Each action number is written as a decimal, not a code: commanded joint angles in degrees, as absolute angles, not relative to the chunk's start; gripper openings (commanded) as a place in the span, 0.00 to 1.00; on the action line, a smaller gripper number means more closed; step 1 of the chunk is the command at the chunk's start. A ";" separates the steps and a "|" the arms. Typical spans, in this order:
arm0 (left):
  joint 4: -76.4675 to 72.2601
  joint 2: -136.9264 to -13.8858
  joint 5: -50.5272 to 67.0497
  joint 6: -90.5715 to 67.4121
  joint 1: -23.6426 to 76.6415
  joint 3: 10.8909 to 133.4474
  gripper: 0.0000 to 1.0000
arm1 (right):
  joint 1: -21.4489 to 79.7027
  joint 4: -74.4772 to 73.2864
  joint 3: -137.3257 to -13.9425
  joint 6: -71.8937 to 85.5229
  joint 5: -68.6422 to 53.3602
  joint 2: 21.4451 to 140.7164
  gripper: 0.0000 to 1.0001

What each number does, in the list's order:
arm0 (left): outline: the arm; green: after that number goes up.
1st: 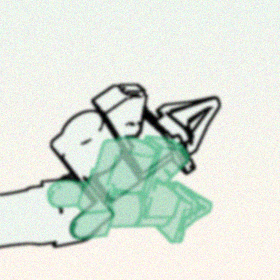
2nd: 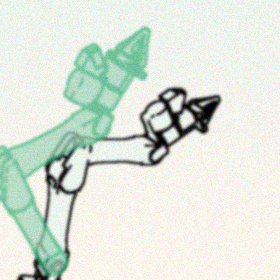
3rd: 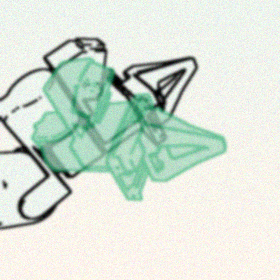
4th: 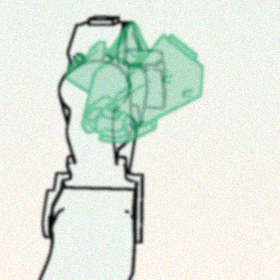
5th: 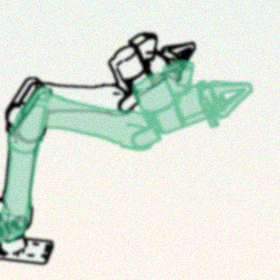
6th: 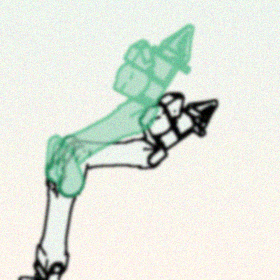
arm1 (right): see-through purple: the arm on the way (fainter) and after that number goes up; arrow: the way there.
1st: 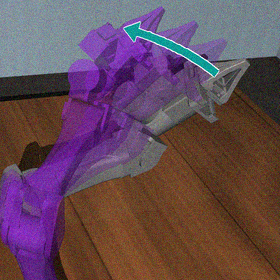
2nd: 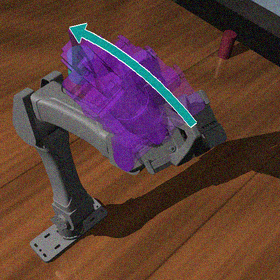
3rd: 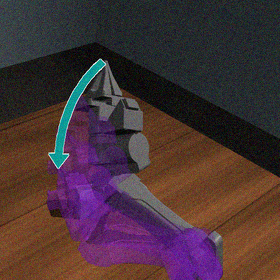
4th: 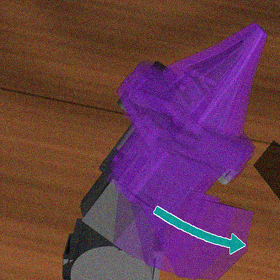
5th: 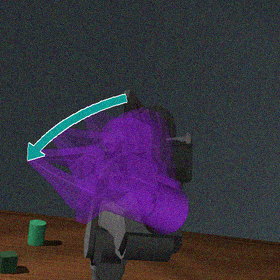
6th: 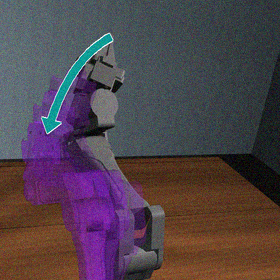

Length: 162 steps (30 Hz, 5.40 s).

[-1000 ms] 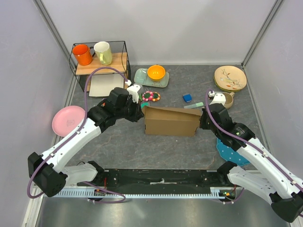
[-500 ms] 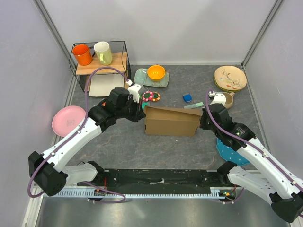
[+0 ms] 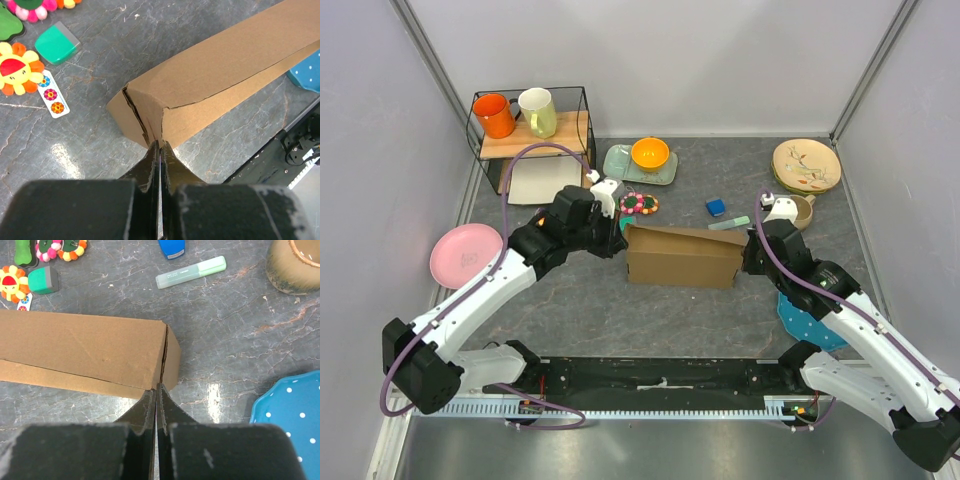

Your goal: Fold the paper box

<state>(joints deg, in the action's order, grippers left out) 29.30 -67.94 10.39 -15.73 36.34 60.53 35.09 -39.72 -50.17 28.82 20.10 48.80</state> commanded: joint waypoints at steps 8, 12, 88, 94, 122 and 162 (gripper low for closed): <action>29.27 -69.08 6.42 -11.87 36.56 57.04 0.02 | 35.33 -42.89 -49.66 28.74 18.37 48.78 0.02; 30.14 -67.94 5.19 -11.51 36.56 57.74 0.10 | 35.33 -42.80 -49.66 28.65 18.46 48.87 0.02; 31.29 -64.25 -1.30 -8.97 36.56 58.71 0.02 | 35.33 -43.15 -49.22 28.65 18.63 48.08 0.02; 32.61 -64.25 -3.43 -7.91 36.56 59.50 0.16 | 35.33 -43.24 -49.39 28.65 18.37 48.08 0.02; 21.71 -60.47 7.47 -7.56 36.56 55.37 0.58 | 35.33 -43.15 -49.75 28.57 18.28 48.43 0.03; 17.31 -61.79 1.32 -5.89 37.00 51.94 0.02 | 35.33 -43.07 -49.83 28.56 18.37 49.13 0.02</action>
<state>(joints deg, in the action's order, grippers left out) 19.05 -63.02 2.81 -7.75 36.84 53.19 35.42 -39.62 -50.13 28.75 17.65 48.49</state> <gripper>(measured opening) 0.027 0.025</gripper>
